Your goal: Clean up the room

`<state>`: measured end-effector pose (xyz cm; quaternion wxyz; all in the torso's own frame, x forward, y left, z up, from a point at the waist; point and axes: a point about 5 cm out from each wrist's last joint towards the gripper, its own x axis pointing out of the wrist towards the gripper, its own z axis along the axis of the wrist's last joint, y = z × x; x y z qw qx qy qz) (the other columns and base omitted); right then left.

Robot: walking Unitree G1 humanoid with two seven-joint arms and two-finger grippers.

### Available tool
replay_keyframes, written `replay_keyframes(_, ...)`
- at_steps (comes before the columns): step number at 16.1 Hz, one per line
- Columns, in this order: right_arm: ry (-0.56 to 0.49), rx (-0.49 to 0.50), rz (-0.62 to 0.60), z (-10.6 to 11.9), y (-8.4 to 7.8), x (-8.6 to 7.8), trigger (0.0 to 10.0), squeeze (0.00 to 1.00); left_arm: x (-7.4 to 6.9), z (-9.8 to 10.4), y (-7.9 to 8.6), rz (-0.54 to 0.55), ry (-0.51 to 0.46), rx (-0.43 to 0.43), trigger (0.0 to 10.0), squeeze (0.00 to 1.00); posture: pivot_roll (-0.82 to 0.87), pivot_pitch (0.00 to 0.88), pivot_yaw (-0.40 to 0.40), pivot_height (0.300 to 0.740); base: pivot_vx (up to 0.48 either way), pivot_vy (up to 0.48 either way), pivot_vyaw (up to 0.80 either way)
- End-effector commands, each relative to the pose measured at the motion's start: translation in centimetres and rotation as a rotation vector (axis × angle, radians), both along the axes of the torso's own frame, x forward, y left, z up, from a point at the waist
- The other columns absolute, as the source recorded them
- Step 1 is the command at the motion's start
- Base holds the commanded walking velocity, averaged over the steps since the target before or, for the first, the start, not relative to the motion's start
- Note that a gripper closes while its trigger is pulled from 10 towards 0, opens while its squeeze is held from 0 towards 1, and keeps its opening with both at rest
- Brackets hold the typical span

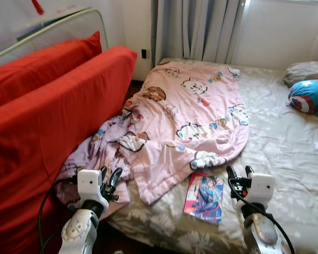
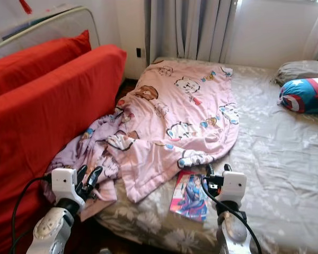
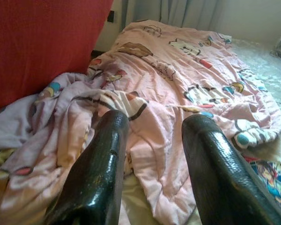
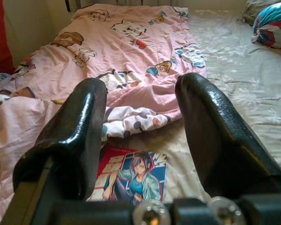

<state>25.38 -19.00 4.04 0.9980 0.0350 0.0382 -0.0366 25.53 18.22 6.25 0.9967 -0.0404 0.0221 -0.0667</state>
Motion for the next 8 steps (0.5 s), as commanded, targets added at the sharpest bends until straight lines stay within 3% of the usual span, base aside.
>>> replay_keyframes(1,-0.001,-0.002,0.002,0.02,0.02,0.10,10.0,0.00,-0.02,0.27,-0.01,-0.002,-0.008,0.001,10.0,0.00,-0.03,0.052,-0.018,0.660,0.000,0.000,0.00)
replay_keyframes(8,0.005,0.002,0.009,-0.04,0.17,0.13,10.0,0.00,0.05,0.28,-0.21,-0.008,-0.006,-0.002,10.0,0.00,-0.04,0.059,-0.018,0.660,0.000,0.000,0.00)
